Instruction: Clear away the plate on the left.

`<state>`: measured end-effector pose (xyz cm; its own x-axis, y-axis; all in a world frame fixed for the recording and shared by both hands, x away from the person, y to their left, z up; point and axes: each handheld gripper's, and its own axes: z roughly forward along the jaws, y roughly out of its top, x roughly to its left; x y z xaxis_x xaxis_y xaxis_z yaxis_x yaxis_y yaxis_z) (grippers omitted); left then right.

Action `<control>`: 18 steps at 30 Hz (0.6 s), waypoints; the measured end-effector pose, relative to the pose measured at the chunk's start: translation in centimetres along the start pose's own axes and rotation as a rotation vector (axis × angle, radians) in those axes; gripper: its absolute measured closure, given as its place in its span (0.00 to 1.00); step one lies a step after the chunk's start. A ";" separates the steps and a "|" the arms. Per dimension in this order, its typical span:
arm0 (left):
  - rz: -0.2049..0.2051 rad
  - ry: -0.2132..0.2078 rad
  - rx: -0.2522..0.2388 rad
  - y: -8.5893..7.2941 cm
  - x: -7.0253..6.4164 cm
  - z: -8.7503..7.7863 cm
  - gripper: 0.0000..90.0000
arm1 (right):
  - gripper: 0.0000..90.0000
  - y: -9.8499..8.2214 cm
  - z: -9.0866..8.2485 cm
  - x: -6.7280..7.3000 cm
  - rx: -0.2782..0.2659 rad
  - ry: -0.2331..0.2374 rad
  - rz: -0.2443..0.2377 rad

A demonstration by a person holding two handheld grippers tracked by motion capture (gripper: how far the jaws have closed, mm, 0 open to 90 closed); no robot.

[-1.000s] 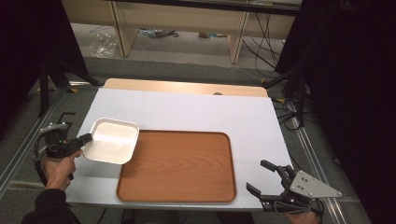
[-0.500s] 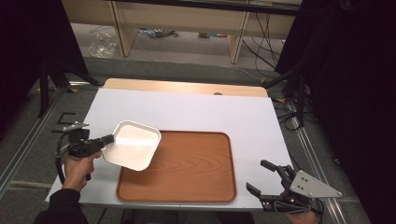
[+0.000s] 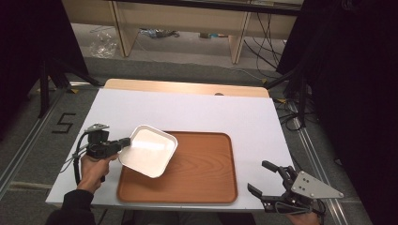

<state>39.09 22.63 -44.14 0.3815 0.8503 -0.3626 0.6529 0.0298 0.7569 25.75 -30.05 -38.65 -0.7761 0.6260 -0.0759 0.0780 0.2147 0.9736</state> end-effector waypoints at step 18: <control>0.076 -0.089 0.072 -0.8 -4.5 2.9 0.98 | 0.21 0.0 0.0 0.0 0.001 0.000 -0.001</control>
<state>38.73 17.23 -44.66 0.4859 0.7989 -0.3545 0.6636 -0.0733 0.7445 25.75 -30.05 -38.66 -0.7764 0.6255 -0.0768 0.0778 0.2160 0.9733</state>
